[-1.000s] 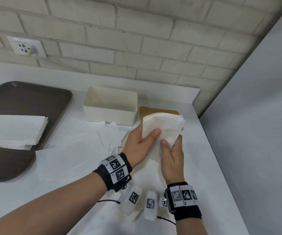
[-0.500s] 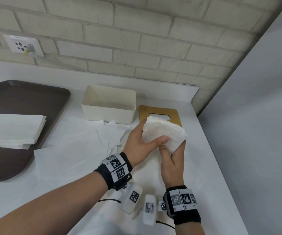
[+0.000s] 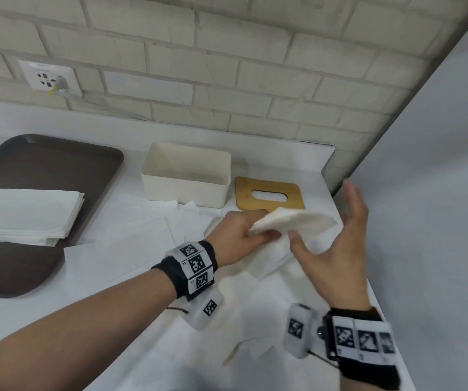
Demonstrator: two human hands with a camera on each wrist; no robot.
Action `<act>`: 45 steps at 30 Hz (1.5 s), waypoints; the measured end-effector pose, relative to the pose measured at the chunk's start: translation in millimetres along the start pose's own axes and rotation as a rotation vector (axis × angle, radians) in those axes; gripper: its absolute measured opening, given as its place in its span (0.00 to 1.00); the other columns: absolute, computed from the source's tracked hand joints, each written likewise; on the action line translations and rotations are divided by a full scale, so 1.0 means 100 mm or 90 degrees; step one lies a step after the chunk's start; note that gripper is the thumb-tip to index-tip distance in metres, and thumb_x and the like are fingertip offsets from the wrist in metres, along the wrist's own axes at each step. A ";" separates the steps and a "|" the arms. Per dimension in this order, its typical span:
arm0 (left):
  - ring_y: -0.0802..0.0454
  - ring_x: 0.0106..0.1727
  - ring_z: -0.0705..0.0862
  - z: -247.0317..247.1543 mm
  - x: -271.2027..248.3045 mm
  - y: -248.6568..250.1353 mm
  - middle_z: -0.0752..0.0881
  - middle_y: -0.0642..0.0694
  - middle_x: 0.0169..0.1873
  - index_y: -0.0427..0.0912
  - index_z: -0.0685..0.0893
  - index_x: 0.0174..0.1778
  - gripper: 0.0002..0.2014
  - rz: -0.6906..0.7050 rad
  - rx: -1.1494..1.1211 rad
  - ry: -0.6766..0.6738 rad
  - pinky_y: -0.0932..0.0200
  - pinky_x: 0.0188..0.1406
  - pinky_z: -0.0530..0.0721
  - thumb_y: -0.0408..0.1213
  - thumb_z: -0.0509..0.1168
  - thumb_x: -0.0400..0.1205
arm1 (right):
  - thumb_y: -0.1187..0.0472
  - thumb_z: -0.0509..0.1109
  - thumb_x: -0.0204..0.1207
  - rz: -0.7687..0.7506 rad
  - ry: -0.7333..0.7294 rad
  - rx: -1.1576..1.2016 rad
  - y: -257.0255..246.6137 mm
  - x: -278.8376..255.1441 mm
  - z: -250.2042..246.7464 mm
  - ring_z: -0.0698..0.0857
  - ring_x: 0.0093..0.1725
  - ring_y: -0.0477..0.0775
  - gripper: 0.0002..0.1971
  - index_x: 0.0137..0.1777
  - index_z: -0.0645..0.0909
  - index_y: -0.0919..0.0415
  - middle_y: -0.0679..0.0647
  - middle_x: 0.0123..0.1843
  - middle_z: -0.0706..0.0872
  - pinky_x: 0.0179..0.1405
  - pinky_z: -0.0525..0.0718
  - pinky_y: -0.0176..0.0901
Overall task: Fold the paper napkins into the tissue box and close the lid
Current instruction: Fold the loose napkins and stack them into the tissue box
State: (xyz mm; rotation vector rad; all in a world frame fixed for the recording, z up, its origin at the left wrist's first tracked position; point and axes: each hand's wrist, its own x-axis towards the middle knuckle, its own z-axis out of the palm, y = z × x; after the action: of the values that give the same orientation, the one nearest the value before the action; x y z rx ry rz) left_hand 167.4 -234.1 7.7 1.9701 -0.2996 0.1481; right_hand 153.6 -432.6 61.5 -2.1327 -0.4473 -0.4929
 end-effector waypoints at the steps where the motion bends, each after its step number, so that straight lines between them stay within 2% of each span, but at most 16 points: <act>1: 0.55 0.44 0.87 -0.02 0.06 0.05 0.91 0.54 0.43 0.46 0.90 0.52 0.06 0.051 0.084 -0.055 0.57 0.45 0.83 0.44 0.74 0.85 | 0.64 0.85 0.68 -0.042 -0.051 -0.073 -0.01 0.08 -0.11 0.70 0.82 0.46 0.49 0.85 0.62 0.47 0.32 0.81 0.66 0.80 0.71 0.48; 2: 0.52 0.44 0.86 -0.03 0.11 0.11 0.91 0.51 0.43 0.45 0.89 0.52 0.07 0.080 0.168 -0.114 0.55 0.44 0.82 0.45 0.73 0.86 | 0.63 0.83 0.68 -0.064 -0.119 -0.134 0.01 0.15 -0.19 0.76 0.77 0.47 0.43 0.81 0.69 0.45 0.32 0.77 0.73 0.75 0.76 0.47; 4: 0.46 0.47 0.85 -0.05 0.18 0.19 0.90 0.48 0.45 0.45 0.87 0.54 0.09 0.069 0.305 -0.209 0.50 0.45 0.82 0.47 0.70 0.87 | 0.63 0.79 0.72 -0.046 -0.232 -0.181 0.15 0.18 -0.24 0.86 0.56 0.41 0.24 0.65 0.83 0.40 0.30 0.56 0.87 0.55 0.82 0.37; 6: 0.45 0.51 0.85 -0.12 0.22 0.19 0.87 0.51 0.44 0.47 0.87 0.54 0.10 0.007 0.386 -0.246 0.49 0.47 0.83 0.49 0.68 0.87 | 0.65 0.78 0.77 0.023 -0.238 -0.104 0.33 0.10 -0.22 0.86 0.45 0.40 0.14 0.53 0.88 0.41 0.30 0.44 0.89 0.40 0.79 0.28; 11: 0.45 0.52 0.86 -0.46 0.15 0.04 0.89 0.50 0.49 0.54 0.88 0.57 0.09 -0.069 0.419 -0.204 0.48 0.51 0.86 0.52 0.69 0.85 | 0.68 0.77 0.80 0.170 -0.102 0.125 0.58 -0.19 -0.11 0.83 0.37 0.40 0.10 0.48 0.88 0.49 0.40 0.39 0.89 0.38 0.77 0.25; 13: 0.46 0.52 0.86 -0.51 0.12 0.04 0.90 0.52 0.50 0.58 0.88 0.56 0.07 -0.062 0.423 -0.183 0.48 0.52 0.86 0.51 0.70 0.84 | 0.70 0.77 0.78 0.210 -0.104 0.155 0.61 -0.28 -0.05 0.82 0.36 0.39 0.09 0.48 0.88 0.53 0.41 0.39 0.88 0.37 0.77 0.25; 17: 0.48 0.53 0.86 -0.43 0.07 -0.03 0.89 0.54 0.51 0.59 0.87 0.57 0.07 -0.108 0.458 -0.239 0.51 0.50 0.84 0.49 0.70 0.84 | 0.70 0.80 0.75 0.267 -0.167 0.187 0.70 -0.42 0.07 0.88 0.47 0.42 0.14 0.52 0.88 0.50 0.40 0.48 0.91 0.45 0.82 0.27; 23: 0.43 0.59 0.86 -0.37 0.08 -0.07 0.87 0.49 0.56 0.56 0.86 0.60 0.09 -0.135 0.500 -0.282 0.46 0.57 0.85 0.49 0.65 0.87 | 0.68 0.80 0.75 0.264 -0.157 0.121 0.77 -0.44 0.18 0.87 0.43 0.41 0.14 0.50 0.87 0.46 0.40 0.44 0.90 0.43 0.80 0.30; 27: 0.45 0.63 0.85 -0.41 0.14 0.08 0.85 0.53 0.63 0.56 0.81 0.70 0.17 -0.057 0.554 -0.261 0.48 0.61 0.83 0.52 0.68 0.85 | 0.72 0.80 0.72 0.204 -0.143 0.113 0.62 -0.32 0.10 0.88 0.48 0.42 0.22 0.54 0.85 0.42 0.36 0.49 0.90 0.44 0.82 0.29; 30: 0.49 0.64 0.84 -0.30 0.17 0.24 0.85 0.55 0.66 0.55 0.78 0.75 0.22 0.015 0.494 -0.250 0.49 0.61 0.83 0.54 0.69 0.85 | 0.71 0.80 0.69 0.129 -0.147 0.083 0.40 -0.18 0.03 0.89 0.50 0.42 0.26 0.60 0.85 0.41 0.34 0.52 0.89 0.47 0.83 0.28; 32: 0.48 0.55 0.86 -0.23 0.19 0.26 0.88 0.53 0.52 0.50 0.85 0.63 0.12 0.034 0.380 -0.226 0.51 0.51 0.83 0.48 0.70 0.86 | 0.68 0.80 0.72 0.083 -0.099 0.074 0.27 -0.10 0.00 0.89 0.54 0.43 0.26 0.64 0.83 0.41 0.33 0.55 0.89 0.52 0.83 0.30; 35: 0.64 0.35 0.83 -0.18 0.15 0.21 0.86 0.58 0.32 0.47 0.88 0.45 0.05 0.010 0.147 -0.097 0.61 0.38 0.77 0.42 0.74 0.85 | 0.65 0.82 0.75 0.116 0.008 0.246 0.19 -0.03 0.06 0.86 0.66 0.48 0.31 0.75 0.76 0.47 0.40 0.65 0.87 0.63 0.84 0.39; 37: 0.65 0.39 0.90 -0.11 0.10 0.21 0.92 0.56 0.37 0.45 0.91 0.47 0.06 -0.069 -0.055 -0.032 0.63 0.43 0.86 0.43 0.75 0.84 | 0.62 0.79 0.77 0.190 0.019 0.391 0.19 -0.01 0.16 0.86 0.69 0.52 0.31 0.78 0.72 0.52 0.49 0.69 0.86 0.64 0.87 0.47; 40: 0.52 0.51 0.94 0.02 0.04 0.17 0.95 0.49 0.49 0.42 0.92 0.57 0.09 -0.106 -0.195 0.048 0.54 0.52 0.92 0.43 0.74 0.86 | 0.64 0.72 0.84 0.217 -0.007 0.356 0.17 -0.03 0.37 0.88 0.64 0.54 0.19 0.73 0.77 0.57 0.53 0.63 0.89 0.66 0.86 0.63; 42: 0.54 0.53 0.93 0.08 0.01 0.13 0.95 0.50 0.52 0.43 0.90 0.61 0.11 -0.112 -0.224 0.082 0.56 0.53 0.91 0.43 0.73 0.86 | 0.66 0.67 0.87 0.214 0.005 0.348 0.14 -0.07 0.49 0.89 0.63 0.54 0.15 0.72 0.78 0.56 0.50 0.61 0.90 0.65 0.87 0.61; 45: 0.66 0.55 0.91 0.13 -0.04 0.08 0.93 0.56 0.54 0.47 0.88 0.67 0.16 -0.120 -0.242 0.116 0.71 0.51 0.85 0.43 0.76 0.83 | 0.62 0.69 0.87 0.212 0.015 0.349 0.13 -0.16 0.61 0.87 0.63 0.47 0.14 0.70 0.78 0.50 0.44 0.61 0.89 0.63 0.86 0.47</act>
State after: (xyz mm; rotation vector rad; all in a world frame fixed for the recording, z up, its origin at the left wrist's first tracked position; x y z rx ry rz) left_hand 161.3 -248.4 8.1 1.5852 -0.0182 0.1375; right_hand 157.0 -391.9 12.4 -1.6226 -0.1762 -0.1746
